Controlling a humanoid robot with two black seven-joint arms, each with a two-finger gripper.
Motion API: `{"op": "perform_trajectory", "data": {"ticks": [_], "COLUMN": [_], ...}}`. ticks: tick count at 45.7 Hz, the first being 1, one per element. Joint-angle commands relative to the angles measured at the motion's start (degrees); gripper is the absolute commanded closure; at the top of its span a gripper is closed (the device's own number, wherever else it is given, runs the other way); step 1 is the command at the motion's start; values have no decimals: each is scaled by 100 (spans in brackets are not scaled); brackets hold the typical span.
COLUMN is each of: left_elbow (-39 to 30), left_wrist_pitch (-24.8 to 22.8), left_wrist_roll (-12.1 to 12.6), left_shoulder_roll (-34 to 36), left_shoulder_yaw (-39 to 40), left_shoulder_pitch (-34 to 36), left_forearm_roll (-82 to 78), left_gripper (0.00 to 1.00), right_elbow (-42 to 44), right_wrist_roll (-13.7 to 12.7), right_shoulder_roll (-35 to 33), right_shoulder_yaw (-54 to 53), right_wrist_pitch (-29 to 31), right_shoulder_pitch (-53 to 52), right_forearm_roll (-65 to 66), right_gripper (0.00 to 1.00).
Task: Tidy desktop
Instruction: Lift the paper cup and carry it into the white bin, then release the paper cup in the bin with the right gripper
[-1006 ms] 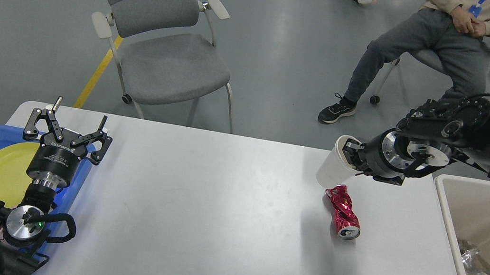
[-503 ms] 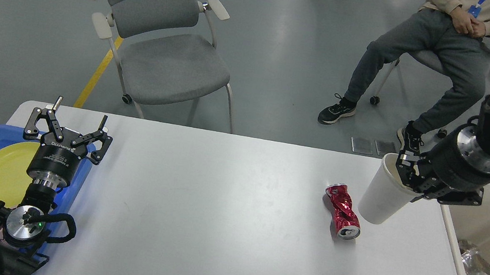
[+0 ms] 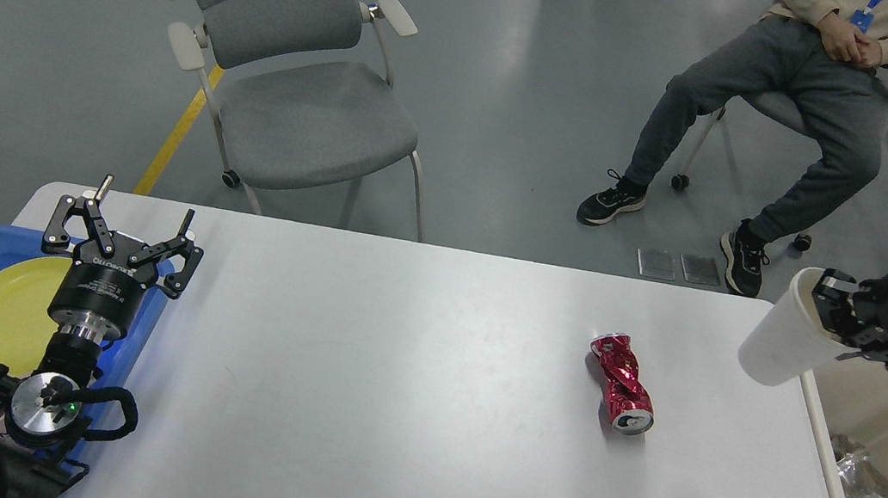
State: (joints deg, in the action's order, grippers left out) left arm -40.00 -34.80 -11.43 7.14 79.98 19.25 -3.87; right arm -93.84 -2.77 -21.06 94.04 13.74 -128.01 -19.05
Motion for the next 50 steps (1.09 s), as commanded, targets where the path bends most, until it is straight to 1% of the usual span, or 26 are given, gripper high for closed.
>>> {"op": "perform_trajectory", "data": {"ticks": [1,6,9,13,16,21,26,32,38,42,46,50], "left_elbow": [1,1,1,1,1,-8,-8,1,1,1,-8,-8], "left_wrist_pitch": [-1,-1,-1,-1,-1,-1,-1,-1,-1,-1,-1,-1], "left_wrist_roll": [0,-8,-9,0,0,0,0,0,0,0,0,0], "left_shoulder_roll": [7,-2,-2,-2,-2,-2,-2,-2,7,-2,-2,-2], "left_shoulder_yaw": [0,0,0,0,0,0,0,0,0,0,0,0], "left_shoulder_pitch": [-1,-1,-1,-1,-1,-1,-1,-1,-1,-1,-1,-1], "left_forearm_roll": [0,0,0,0,0,0,0,0,0,0,0,0], "left_gripper": [4,4,4,4,4,4,4,4,4,4,4,4], "right_elbow": [313,998,1682,2702,3467,4688,5989,7404,8784,9146,9164,9182], "right_wrist_roll": [-4,-4,5,40,22,-4,-13,-13,-13,-13,-22,-30], "right_shoulder_roll": [-556,-1399,-1804,-2094,-2226,-2253,-2095,-1410,-646,-390,-320,-249], "right_shoulder_yaw": [96,62,-61,-456,-1123,-2213,-3118,-3928,-4245,-4298,-4289,-4289], "right_wrist_pitch": [-231,-275,-258,-240,-179,-179,-214,-275,-451,-758,-1083,-1250], "right_shoulder_pitch": [504,1250,1769,2770,3675,5169,6523,7938,8889,9381,9549,9680], "right_forearm_roll": [217,534,578,569,569,569,561,561,534,525,525,517], "right_gripper": [100,100,100,100,100,100,100,100,100,100,100,100]}}
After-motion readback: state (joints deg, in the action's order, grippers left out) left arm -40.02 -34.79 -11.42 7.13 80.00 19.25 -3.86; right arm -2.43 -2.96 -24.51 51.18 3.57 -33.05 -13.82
